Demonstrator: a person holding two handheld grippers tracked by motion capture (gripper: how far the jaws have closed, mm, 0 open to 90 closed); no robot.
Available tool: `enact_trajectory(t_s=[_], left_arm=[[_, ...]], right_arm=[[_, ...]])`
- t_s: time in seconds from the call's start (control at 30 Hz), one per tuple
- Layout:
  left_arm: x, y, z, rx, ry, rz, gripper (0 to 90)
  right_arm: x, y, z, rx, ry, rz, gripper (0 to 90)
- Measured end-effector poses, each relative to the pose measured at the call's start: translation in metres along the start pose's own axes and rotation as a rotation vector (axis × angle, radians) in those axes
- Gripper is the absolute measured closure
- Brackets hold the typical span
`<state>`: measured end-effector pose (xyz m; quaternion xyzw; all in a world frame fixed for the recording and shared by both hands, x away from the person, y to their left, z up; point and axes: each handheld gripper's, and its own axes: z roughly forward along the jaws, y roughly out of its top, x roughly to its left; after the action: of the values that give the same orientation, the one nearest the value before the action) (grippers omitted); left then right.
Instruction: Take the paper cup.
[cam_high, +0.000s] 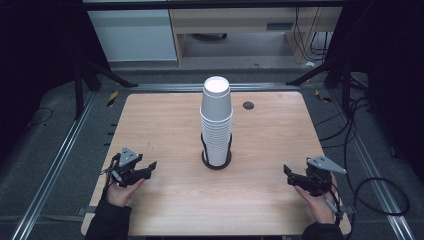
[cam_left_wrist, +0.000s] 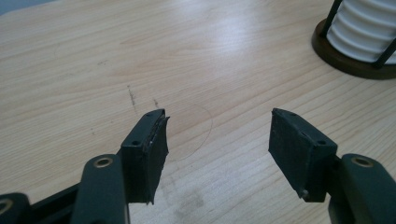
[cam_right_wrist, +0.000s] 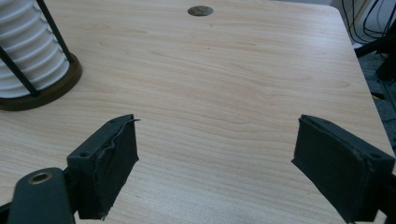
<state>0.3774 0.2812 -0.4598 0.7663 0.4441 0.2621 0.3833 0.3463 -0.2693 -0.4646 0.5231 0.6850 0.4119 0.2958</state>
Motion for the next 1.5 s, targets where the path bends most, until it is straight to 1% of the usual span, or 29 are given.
enact_trajectory(t_s=[0.03, 0.07, 0.17, 0.23, 0.3, 0.33, 0.4, 0.43, 0.47, 0.5, 0.57, 0.67, 0.7, 0.83, 0.93, 1.07, 1.23, 1.37, 1.4, 1.43, 1.47, 1.5], left_arm=[[0.0, 0.0, -0.001, -0.005, 0.007, -0.006, 36.6], [0.0, 0.0, -0.001, -0.008, 0.003, -0.009, 34.8], [-0.001, 0.0, -0.003, -0.014, -0.003, -0.028, 32.2], [-0.001, 0.001, -0.003, -0.02, -0.014, -0.036, 31.3], [-0.002, 0.001, -0.004, -0.031, -0.018, -0.043, 30.0], [-0.002, 0.001, -0.004, -0.034, -0.027, -0.047, 28.8], [-0.002, 0.002, -0.004, -0.042, -0.034, -0.054, 27.5], [-0.002, 0.002, -0.004, -0.042, -0.034, -0.054, 27.3], [-0.001, 0.001, -0.002, -0.032, -0.057, -0.064, 25.9], [-0.001, 0.001, -0.002, -0.033, -0.06, -0.067, 24.8], [-0.001, 0.001, -0.001, -0.029, -0.07, -0.063, 24.2], [-0.002, 0.001, 0.0, -0.02, -0.08, -0.057, 22.6], [-0.003, 0.001, 0.001, -0.017, -0.083, -0.054, 22.4], [-0.003, 0.002, 0.001, -0.017, -0.088, -0.05, 21.4], [-0.003, 0.001, 0.002, -0.013, -0.094, -0.052, 20.9], [-0.004, 0.001, 0.003, -0.005, -0.103, -0.049, 20.6], [-0.005, 0.001, 0.003, -0.005, -0.109, -0.044, 20.4], [-0.005, 0.001, 0.004, 0.0, -0.11, -0.041, 20.2], [-0.005, 0.001, 0.005, 0.002, -0.113, -0.04, 20.1], [-0.005, 0.001, 0.005, 0.004, -0.114, -0.039, 20.1], [-0.006, 0.001, 0.006, 0.007, -0.117, -0.038, 19.9], [-0.007, 0.001, 0.006, 0.009, -0.117, -0.036, 19.8]], right_arm=[[0.0, 0.0, 0.0, -0.003, 0.009, 0.008, 13.5], [0.0, 0.0, 0.0, -0.01, 0.01, 0.009, 14.1], [0.001, 0.0, 0.001, -0.034, -0.004, -0.017, 15.6], [0.003, 0.002, 0.0, -0.04, 0.012, -0.005, 18.0], [0.006, 0.007, 0.0, -0.059, 0.034, -0.012, 18.2], [0.007, 0.01, -0.001, -0.074, 0.044, -0.015, 18.2], [0.011, 0.019, -0.004, -0.105, 0.096, 0.008, 17.3], [0.013, 0.024, -0.005, -0.124, 0.115, 0.014, 16.2], [0.015, 0.03, -0.006, -0.135, 0.139, 0.015, 15.7], [0.019, 0.037, -0.009, -0.158, 0.162, 0.016, 15.5], [0.025, 0.048, -0.011, -0.182, 0.183, 0.013, 12.9], [0.036, 0.066, -0.015, -0.214, 0.212, -0.012, 12.6], [0.04, 0.072, -0.015, -0.226, 0.228, -0.012, 12.5], [0.056, 0.096, -0.014, -0.26, 0.257, -0.055, 12.0], [0.066, 0.114, -0.015, -0.293, 0.285, -0.06, 12.0], [0.079, 0.132, -0.015, -0.33, 0.316, -0.08, 10.7], [0.095, 0.148, -0.012, -0.364, 0.354, -0.093, 9.7], [0.105, 0.156, -0.009, -0.381, 0.381, -0.091, 9.0], [0.108, 0.159, -0.007, -0.39, 0.386, -0.097, 8.9], [0.108, 0.159, -0.007, -0.39, 0.386, -0.097, 8.9], [0.113, 0.163, -0.005, -0.389, 0.391, -0.1, 8.6], [0.115, 0.164, -0.003, -0.39, 0.393, -0.1, 8.3]])
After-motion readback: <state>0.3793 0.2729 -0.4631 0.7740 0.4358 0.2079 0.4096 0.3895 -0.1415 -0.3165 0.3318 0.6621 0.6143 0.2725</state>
